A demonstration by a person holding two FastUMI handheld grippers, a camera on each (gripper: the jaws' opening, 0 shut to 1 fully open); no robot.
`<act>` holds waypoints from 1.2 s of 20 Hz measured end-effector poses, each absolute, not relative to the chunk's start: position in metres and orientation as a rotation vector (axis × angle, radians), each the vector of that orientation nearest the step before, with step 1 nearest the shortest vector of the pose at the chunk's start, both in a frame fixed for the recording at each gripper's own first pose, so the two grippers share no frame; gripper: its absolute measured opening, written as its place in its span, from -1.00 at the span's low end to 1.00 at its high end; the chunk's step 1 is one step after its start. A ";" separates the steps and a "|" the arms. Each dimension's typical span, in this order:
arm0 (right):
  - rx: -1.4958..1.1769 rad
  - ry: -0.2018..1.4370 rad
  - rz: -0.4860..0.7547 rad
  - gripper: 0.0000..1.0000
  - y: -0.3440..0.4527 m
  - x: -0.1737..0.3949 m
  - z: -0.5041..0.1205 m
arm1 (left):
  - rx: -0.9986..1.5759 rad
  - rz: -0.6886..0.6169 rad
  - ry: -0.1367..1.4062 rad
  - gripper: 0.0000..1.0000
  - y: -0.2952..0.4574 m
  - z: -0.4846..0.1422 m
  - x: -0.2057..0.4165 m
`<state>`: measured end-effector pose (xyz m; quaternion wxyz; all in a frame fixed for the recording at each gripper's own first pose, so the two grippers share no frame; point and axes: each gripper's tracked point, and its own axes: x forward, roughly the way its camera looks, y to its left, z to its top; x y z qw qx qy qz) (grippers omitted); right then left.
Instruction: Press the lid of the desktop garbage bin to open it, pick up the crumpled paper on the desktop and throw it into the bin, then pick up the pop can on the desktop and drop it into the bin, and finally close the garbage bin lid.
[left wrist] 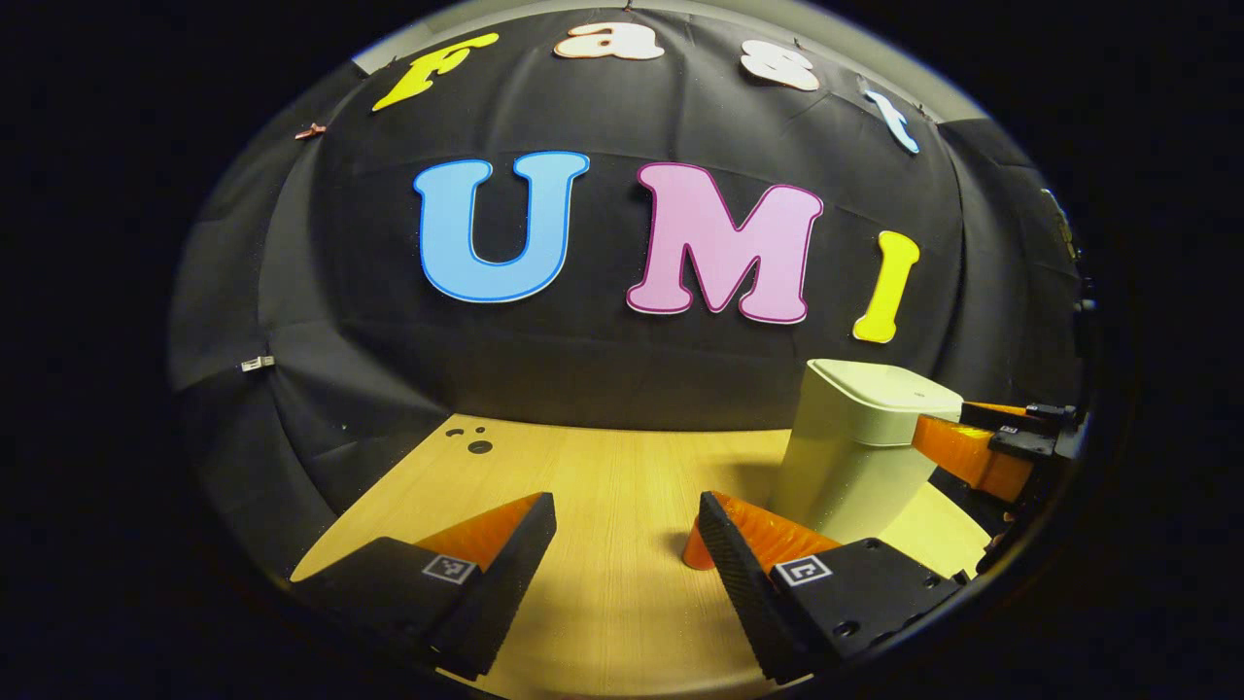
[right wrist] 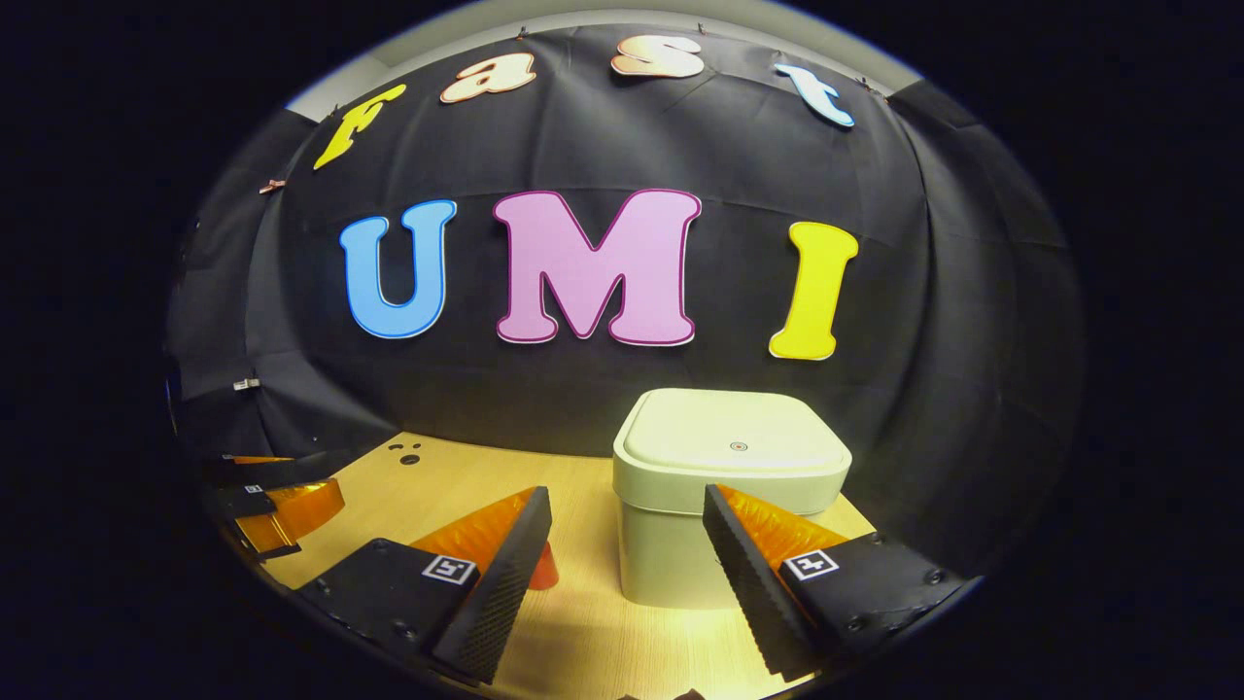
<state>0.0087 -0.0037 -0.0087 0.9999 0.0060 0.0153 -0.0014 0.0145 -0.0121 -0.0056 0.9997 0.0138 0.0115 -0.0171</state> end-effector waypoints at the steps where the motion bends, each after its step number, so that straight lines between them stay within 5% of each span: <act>1: 0.011 0.031 -0.002 0.97 -0.003 0.008 -0.009 | 0.024 -0.036 0.025 0.91 -0.012 -0.006 0.015; 11: 0.013 0.055 0.031 0.96 0.008 0.008 -0.013 | 0.036 -0.053 0.045 0.92 -0.017 -0.012 0.020; 17: 0.008 0.047 0.021 0.18 0.005 0.009 -0.009 | 0.048 -0.056 0.039 0.92 -0.017 -0.012 0.022; 18: 0.015 0.044 0.022 -0.17 0.005 0.009 -0.007 | 0.053 -0.052 0.038 0.92 -0.017 -0.012 0.023; 20: 0.017 0.050 0.032 -0.51 0.007 0.011 -0.007 | 0.066 -0.045 0.037 0.92 -0.015 -0.012 0.023; 24: 0.010 0.057 0.021 -0.64 0.004 0.009 -0.009 | 0.065 -0.047 0.038 0.92 -0.015 -0.014 0.023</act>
